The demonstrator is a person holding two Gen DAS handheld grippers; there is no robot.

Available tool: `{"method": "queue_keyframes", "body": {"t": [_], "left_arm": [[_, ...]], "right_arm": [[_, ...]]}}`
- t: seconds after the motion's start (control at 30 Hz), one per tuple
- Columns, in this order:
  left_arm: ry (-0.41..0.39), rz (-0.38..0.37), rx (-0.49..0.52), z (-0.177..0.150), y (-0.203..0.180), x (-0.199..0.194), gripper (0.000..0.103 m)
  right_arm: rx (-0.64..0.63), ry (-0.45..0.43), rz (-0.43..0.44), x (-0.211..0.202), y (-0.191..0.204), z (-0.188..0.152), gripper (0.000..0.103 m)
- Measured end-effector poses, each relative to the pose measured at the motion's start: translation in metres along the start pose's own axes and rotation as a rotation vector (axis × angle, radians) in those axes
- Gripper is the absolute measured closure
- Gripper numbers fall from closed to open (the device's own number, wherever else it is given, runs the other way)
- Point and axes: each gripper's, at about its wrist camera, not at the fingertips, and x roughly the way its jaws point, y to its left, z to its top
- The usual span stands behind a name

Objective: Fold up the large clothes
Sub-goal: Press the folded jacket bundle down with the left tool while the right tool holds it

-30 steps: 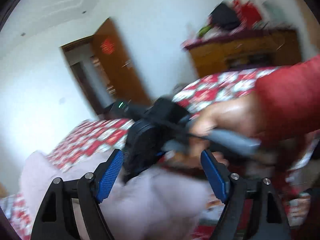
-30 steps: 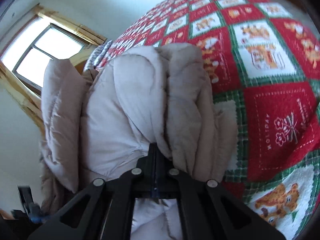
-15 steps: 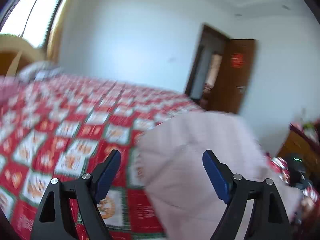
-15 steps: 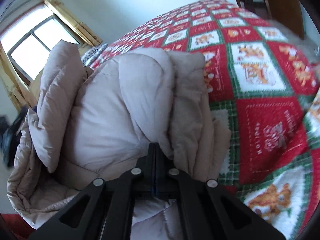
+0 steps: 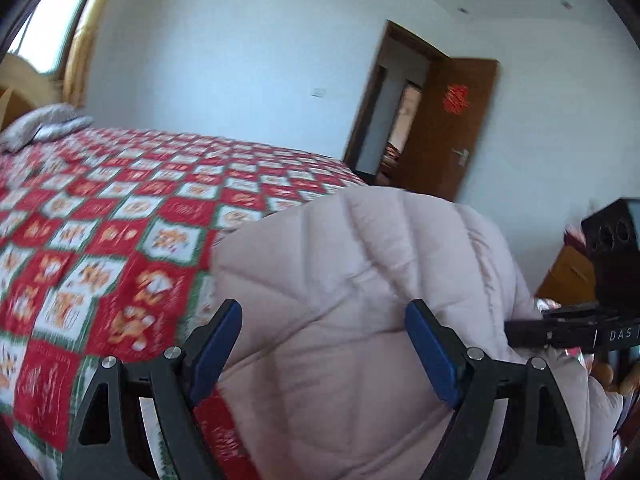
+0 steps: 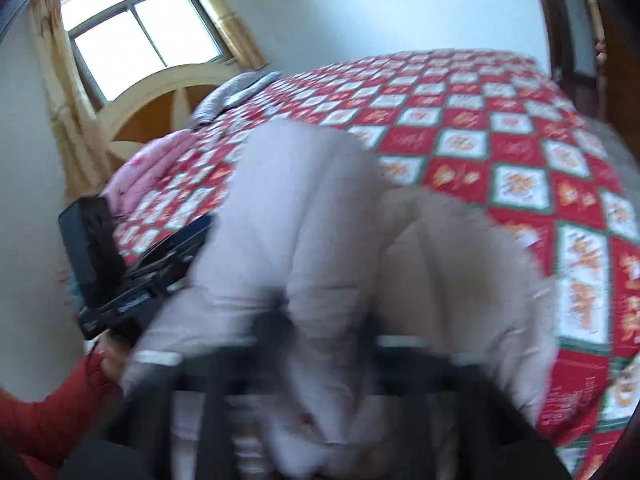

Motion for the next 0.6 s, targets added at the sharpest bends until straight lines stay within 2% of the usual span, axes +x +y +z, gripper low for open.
{"method": "queue_keyframes", "body": {"t": [0.07, 0.13, 0.2, 0.27, 0.37, 0.43, 0.53, 0.6], "left_arm": [[0.011, -0.041, 0.045, 0.002, -0.019, 0.003, 0.019], [0.039, -0.043, 0.161, 0.005, -0.053, 0.012, 0.019], [0.079, -0.04, 0.293, 0.004, -0.094, 0.023, 0.019], [0.122, -0.013, 0.421, -0.002, -0.132, 0.038, 0.019], [0.181, 0.085, 0.596, -0.021, -0.174, 0.066, 0.014], [0.216, 0.097, 0.592, -0.025, -0.183, 0.078, 0.01], [0.267, 0.1, 0.573, -0.031, -0.182, 0.094, 0.006], [0.279, 0.112, 0.562, -0.035, -0.18, 0.101, 0.005]], "right_arm": [[-0.001, -0.063, -0.02, -0.027, -0.003, -0.015, 0.09], [0.059, -0.115, -0.032, -0.05, -0.018, -0.031, 0.09], [0.129, -0.136, -0.093, -0.062, -0.038, -0.051, 0.091], [0.175, -0.126, -0.161, -0.061, -0.056, -0.07, 0.091], [0.279, -0.131, -0.187, -0.06, -0.081, -0.082, 0.091], [0.344, -0.129, -0.205, -0.056, -0.098, -0.089, 0.09], [0.438, -0.127, -0.177, -0.048, -0.111, -0.101, 0.09], [0.448, -0.123, -0.188, -0.044, -0.114, -0.102, 0.09]]}}
